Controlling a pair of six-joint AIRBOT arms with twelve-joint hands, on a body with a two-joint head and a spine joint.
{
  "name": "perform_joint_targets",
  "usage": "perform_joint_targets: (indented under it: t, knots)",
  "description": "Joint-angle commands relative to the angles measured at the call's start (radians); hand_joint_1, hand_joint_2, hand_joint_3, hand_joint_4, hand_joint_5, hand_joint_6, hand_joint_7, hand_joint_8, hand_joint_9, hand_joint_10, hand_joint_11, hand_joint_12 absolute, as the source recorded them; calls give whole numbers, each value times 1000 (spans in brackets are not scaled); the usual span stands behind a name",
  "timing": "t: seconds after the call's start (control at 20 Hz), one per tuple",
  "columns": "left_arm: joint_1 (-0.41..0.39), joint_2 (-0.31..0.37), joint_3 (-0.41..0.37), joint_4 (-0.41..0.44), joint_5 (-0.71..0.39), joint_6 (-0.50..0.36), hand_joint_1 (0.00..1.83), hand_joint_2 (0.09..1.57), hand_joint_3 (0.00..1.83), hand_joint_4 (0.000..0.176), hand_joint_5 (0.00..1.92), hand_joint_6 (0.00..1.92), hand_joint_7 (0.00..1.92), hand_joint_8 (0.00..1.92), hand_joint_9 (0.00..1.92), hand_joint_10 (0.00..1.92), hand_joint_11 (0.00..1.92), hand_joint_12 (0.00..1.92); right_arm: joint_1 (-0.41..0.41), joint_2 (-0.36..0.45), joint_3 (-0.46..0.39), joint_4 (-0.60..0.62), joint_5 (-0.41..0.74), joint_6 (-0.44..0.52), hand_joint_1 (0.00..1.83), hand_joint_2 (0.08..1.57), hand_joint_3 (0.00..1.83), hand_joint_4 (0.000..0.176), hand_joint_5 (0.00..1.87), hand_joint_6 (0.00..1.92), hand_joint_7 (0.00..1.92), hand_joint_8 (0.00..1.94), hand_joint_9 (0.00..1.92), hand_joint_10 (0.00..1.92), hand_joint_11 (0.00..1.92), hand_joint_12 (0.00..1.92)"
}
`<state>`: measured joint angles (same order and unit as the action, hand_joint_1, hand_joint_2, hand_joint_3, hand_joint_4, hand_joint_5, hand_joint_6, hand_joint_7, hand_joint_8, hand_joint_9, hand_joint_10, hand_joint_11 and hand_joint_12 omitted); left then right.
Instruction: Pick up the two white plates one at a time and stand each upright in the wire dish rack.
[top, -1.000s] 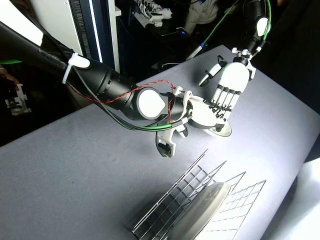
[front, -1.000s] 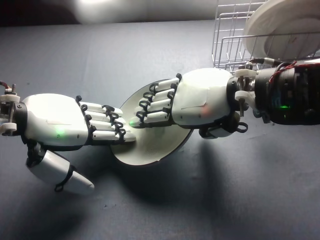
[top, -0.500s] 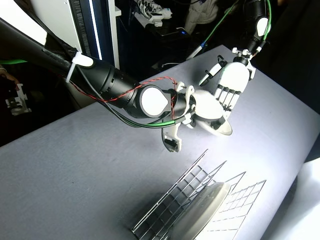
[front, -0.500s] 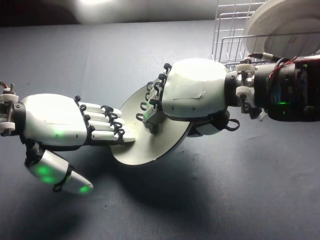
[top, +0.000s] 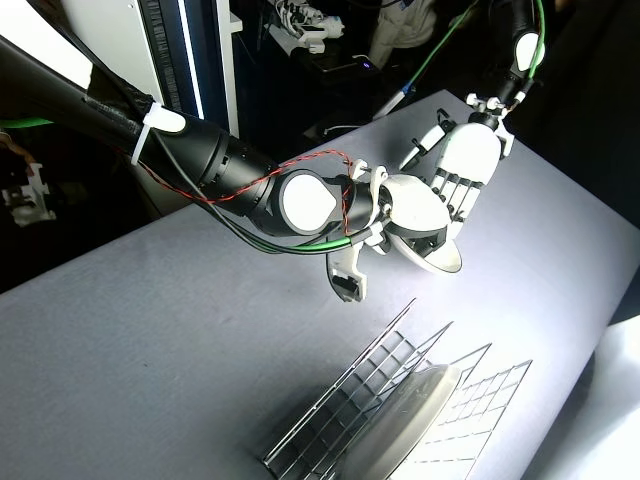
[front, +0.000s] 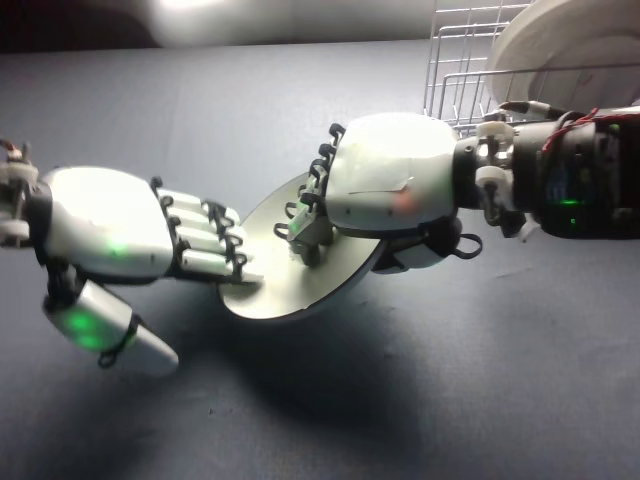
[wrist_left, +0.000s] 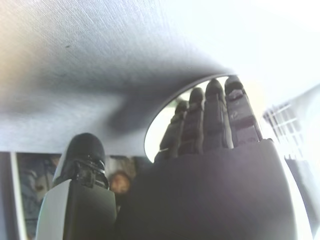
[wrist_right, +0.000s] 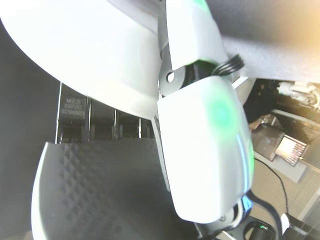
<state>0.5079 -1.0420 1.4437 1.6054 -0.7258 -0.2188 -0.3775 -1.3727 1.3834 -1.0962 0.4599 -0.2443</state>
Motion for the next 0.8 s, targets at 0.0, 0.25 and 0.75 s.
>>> perform_joint_targets:
  t: [0.0,0.25,0.75]
  knots:
    - [-26,21,0,-58,-29,-4,0,1201,1,0,0,0,0,0,0,0,0,0,11,11,-4,11,23,1,1495,1073,2,0,978,882,1033,811,1018,869,880,1450]
    - [-108,72,-14,-56,-57,-4,0,1203,2,0,0,0,0,0,0,0,0,0,54,61,-67,85,39,4,1494,1086,1,0,927,947,989,870,1017,896,867,1470]
    - [-222,150,0,21,-79,-58,0,1202,1,0,5,2,0,0,0,0,0,0,141,219,-227,256,41,8,1494,1083,1,0,944,961,1002,846,988,908,886,1441]
